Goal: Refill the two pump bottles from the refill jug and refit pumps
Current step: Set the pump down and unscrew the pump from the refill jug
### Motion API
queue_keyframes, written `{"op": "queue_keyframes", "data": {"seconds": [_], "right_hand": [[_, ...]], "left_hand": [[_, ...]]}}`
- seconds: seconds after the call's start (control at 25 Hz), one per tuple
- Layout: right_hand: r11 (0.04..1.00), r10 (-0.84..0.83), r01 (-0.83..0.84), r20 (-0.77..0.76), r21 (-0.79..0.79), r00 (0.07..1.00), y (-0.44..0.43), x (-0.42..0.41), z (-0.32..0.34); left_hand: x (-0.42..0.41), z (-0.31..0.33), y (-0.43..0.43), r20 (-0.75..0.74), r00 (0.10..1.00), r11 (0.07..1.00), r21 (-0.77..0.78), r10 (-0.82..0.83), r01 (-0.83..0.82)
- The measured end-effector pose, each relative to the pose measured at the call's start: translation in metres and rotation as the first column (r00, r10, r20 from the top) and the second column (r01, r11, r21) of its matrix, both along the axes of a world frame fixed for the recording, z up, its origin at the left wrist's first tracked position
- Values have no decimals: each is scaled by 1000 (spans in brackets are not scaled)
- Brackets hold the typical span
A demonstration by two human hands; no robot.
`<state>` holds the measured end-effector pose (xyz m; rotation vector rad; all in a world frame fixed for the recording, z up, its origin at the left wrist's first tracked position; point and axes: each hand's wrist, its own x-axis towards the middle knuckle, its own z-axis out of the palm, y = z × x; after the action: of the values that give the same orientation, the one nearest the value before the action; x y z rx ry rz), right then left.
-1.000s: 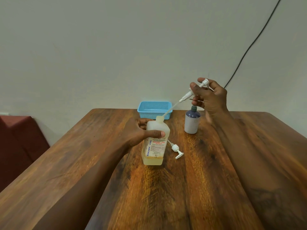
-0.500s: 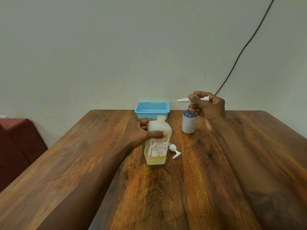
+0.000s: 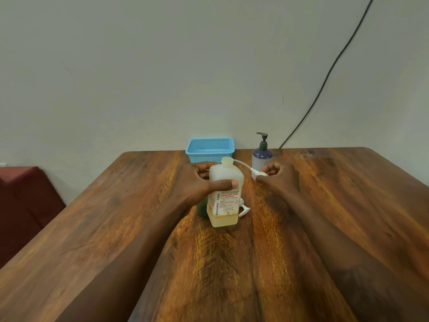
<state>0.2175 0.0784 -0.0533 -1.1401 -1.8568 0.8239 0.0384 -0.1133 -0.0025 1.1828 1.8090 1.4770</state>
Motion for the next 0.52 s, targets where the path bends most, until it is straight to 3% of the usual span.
{"op": "queue_keyframes", "data": {"seconds": [0.24, 0.52], "right_hand": [[999, 19, -13, 171, -39, 985, 9, 4, -40], [997, 28, -13, 206, -74, 978, 6, 3, -57]], "left_hand": [[5, -16, 1, -18, 1000, 1000, -23, 15, -15], [13, -34, -1, 9, 1000, 1000, -2, -17, 17]]}}
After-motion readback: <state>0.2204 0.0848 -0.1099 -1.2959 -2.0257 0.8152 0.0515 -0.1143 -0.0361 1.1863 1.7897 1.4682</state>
